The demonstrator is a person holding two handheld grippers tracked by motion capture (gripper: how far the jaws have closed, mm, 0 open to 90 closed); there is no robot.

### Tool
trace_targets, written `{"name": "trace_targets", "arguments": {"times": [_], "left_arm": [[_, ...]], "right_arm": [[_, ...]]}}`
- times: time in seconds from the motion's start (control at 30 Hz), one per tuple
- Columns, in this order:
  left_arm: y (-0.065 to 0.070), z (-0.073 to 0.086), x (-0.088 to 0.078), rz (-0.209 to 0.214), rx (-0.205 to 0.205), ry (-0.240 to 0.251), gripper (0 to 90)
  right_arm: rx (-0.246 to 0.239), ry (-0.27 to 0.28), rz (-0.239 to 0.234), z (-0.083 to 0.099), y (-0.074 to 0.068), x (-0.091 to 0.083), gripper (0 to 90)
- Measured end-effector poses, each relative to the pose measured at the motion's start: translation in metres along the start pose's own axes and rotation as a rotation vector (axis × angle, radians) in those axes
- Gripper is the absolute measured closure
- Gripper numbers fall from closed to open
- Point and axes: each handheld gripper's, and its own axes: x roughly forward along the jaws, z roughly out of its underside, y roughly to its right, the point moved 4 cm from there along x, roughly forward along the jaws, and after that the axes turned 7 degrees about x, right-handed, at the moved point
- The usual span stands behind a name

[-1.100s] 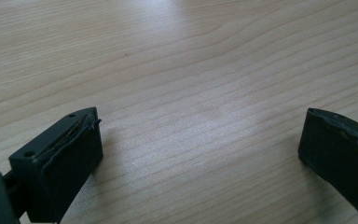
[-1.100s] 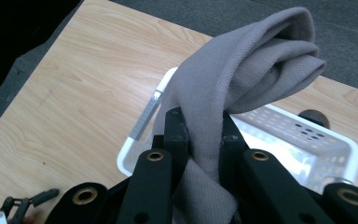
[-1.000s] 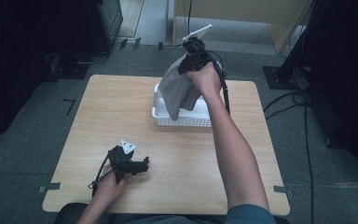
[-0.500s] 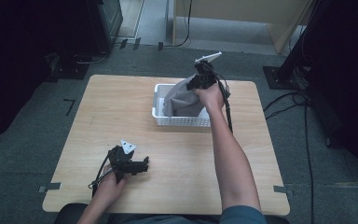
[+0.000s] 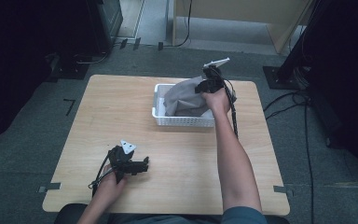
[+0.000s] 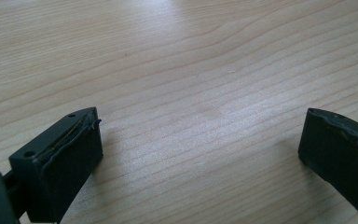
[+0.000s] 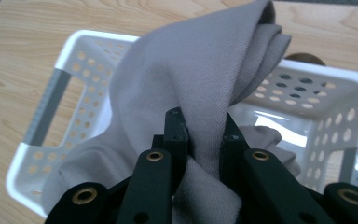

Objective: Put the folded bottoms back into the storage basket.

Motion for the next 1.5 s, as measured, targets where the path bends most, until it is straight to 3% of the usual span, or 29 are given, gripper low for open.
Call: {"name": "trace_targets", "arguments": {"times": [0.23, 0.33, 0.87, 0.97, 1.1, 1.27, 1.37, 1.5], "left_arm": [[0.000, 0.000, 0.000, 0.000, 0.003, -0.002, 0.0], [0.000, 0.000, 0.000, 0.000, 0.002, -0.002, 0.0], [0.000, 0.000, 0.000, 0.000, 0.003, -0.003, 0.0], [0.000, 0.000, 0.000, 0.000, 0.003, -0.003, 0.0], [0.000, 0.000, 0.000, 0.000, 0.003, -0.003, 0.0], [0.000, 0.000, 0.000, 0.000, 0.003, -0.003, 0.0], [0.000, 0.000, 0.000, 0.001, 0.003, -0.003, 0.0], [0.000, 0.000, 0.000, 0.000, 0.003, -0.003, 0.0]], "right_arm": [[0.031, 0.015, 0.019, 0.014, 0.026, 0.015, 79.0], [0.042, 0.020, 0.016, 0.020, 0.031, 0.020, 78.8], [0.095, -0.036, 0.000, 0.038, 0.023, 0.049, 78.3], [0.113, -0.041, 0.000, 0.039, 0.028, 0.047, 77.6], [0.096, -0.020, 0.021, 0.038, 0.032, 0.044, 74.1], [0.078, -0.007, 0.036, 0.040, 0.037, 0.042, 58.5], [0.080, 0.003, 0.018, 0.040, 0.040, 0.038, 55.4], [0.065, 0.044, 0.034, 0.036, 0.042, 0.028, 57.1]]}}
